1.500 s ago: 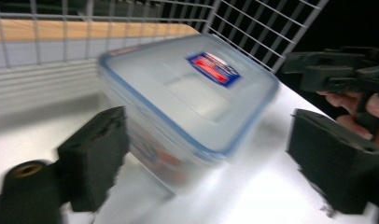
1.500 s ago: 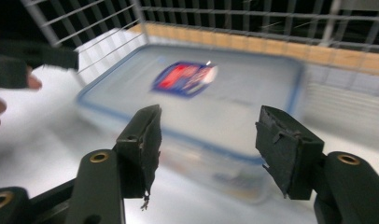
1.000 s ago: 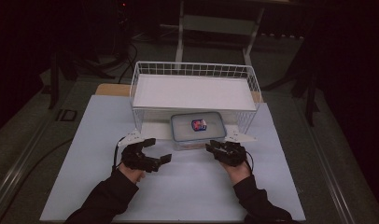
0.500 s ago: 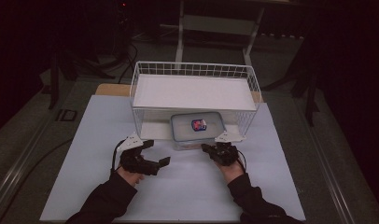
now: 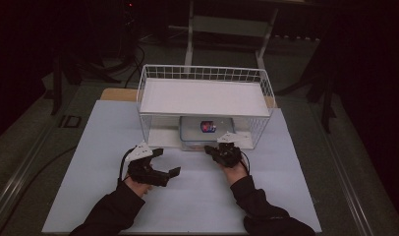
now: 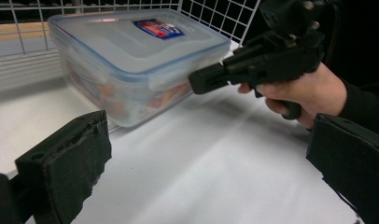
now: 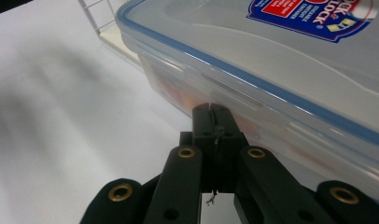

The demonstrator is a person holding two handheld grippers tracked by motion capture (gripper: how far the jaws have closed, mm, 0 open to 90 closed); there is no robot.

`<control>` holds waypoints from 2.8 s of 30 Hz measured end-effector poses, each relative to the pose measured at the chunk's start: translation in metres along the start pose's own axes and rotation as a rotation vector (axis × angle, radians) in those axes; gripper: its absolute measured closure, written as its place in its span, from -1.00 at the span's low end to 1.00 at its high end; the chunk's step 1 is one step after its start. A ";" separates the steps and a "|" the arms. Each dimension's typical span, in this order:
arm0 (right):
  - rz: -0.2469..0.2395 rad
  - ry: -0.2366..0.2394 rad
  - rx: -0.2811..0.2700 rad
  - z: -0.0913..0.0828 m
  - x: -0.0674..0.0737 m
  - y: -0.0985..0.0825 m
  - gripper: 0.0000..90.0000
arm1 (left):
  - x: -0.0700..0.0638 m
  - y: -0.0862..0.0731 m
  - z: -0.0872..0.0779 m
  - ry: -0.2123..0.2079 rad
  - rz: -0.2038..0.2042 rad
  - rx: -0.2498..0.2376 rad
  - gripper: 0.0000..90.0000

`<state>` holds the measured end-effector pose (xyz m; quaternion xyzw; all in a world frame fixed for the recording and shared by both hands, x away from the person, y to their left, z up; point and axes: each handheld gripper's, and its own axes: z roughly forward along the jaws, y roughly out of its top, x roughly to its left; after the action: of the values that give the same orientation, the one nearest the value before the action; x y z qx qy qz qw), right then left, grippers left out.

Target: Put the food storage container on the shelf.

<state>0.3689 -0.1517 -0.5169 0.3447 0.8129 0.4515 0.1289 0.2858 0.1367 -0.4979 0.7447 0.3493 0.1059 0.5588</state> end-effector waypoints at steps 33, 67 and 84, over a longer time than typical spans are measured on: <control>0.040 -0.040 -0.008 0.030 -0.016 0.022 0.99 | 0.000 0.000 -0.004 -0.003 0.012 -0.021 -1.00; -0.069 0.060 -0.121 -0.062 0.027 -0.014 -0.69 | -0.015 0.002 -0.020 -0.029 0.051 -0.029 -1.00; -0.047 0.030 -0.164 -0.112 0.022 -0.037 -0.70 | -0.016 -0.006 -0.039 -0.016 0.052 -0.019 -1.00</control>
<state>0.2776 -0.2226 -0.4827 0.3070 0.7828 0.5187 0.1550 0.2497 0.1570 -0.4861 0.7489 0.3241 0.1177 0.5659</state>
